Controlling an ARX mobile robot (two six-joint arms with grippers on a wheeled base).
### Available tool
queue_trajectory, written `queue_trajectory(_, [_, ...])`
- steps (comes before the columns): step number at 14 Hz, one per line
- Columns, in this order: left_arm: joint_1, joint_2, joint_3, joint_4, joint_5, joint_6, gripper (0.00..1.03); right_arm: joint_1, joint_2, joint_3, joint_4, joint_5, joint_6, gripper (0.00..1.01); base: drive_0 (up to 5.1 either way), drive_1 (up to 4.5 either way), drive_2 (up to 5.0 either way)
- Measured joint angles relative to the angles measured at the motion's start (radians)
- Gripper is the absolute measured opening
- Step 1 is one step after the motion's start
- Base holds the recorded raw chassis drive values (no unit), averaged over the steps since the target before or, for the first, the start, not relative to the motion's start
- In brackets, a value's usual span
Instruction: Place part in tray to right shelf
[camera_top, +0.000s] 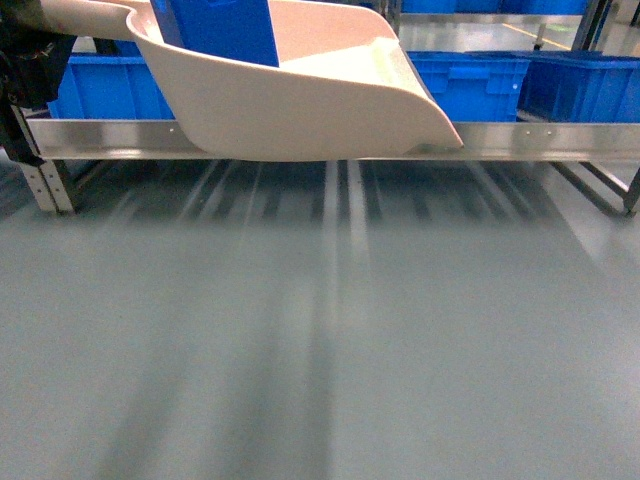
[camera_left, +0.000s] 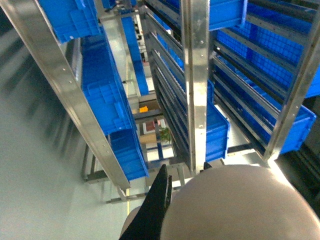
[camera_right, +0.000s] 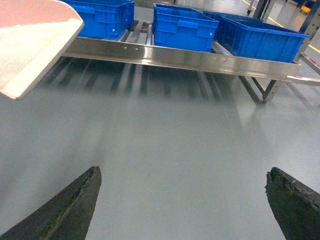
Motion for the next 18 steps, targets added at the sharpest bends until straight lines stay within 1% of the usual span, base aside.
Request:
queue_trajectory(10, [0.0, 0.0, 0.0, -0.002, 0.0, 0.0, 0.14, 0.0, 0.0, -0.001, 0.0, 0.0, 0.0, 0.98, 0.0, 0.14, -0.1])
queue_trajectory(18, [0.002, 0.0, 0.0, -0.004, 0.0, 0.0, 0.14, 0.0, 0.0, 0.0, -0.001, -0.001, 0.0, 0.98, 3.0, 1.81, -5.0])
